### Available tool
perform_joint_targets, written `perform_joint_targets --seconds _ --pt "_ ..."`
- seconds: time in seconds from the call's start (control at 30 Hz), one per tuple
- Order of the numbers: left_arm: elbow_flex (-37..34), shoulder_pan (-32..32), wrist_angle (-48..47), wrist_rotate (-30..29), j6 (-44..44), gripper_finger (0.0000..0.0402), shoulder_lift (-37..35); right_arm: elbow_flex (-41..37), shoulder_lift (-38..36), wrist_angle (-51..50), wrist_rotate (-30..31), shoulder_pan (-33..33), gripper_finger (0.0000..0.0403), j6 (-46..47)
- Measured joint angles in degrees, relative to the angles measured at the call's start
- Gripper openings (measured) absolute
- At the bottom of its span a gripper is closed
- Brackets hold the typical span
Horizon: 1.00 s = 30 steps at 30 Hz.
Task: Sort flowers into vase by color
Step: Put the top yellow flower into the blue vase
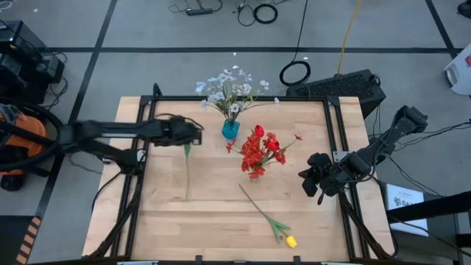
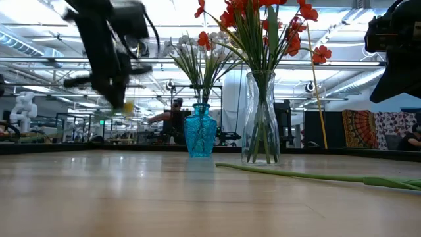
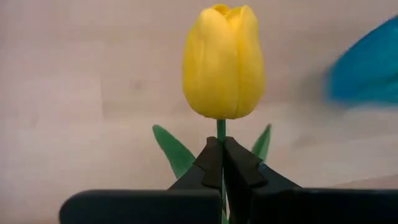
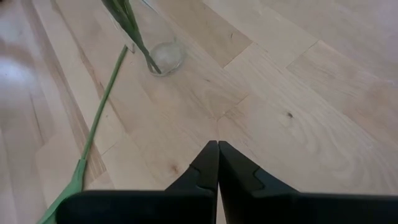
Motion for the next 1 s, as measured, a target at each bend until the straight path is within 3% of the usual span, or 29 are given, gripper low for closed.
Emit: perform_joint_targets --seconds 0.17,0.27,0.33,0.4,0.5,0.63,0.83,1.0 --pt "0.04 -4.36 5.79 -15.48 3.63 0.0003 -14.75 0.00 0.08 0.00 0.41 0.00 0.0000 0.02" --pt "0.07 -7.28 15.44 -24.35 14.98 0.0002 -21.35 0.00 0.13 0.00 2.24 0.00 0.0000 0.42" --pt "0.09 -8.43 24.58 -25.35 25.35 0.0002 -24.01 0.00 0.13 0.00 3.71 0.00 0.0000 1.40" --pt "0.10 -9.03 35.22 -23.21 35.73 0.0002 -24.92 0.00 0.23 0.05 5.07 0.00 0.0000 1.71" --pt "0.14 -9.29 50.59 -13.03 55.30 0.0002 -24.12 0.00 0.58 0.09 6.21 0.00 0.0000 1.64" --pt "0.20 -9.29 59.14 -0.58 77.02 0.0002 -20.17 0.00 0.99 0.09 6.15 0.00 0.0000 1.61" --pt "0.15 -8.81 63.58 4.23 82.52 0.0002 -13.95 0.00 1.05 0.24 6.10 0.00 0.0000 4.07" --pt "0.15 -7.51 77.46 14.91 87.22 0.0002 -8.43 0.00 1.05 0.24 6.08 0.00 0.0000 5.86"
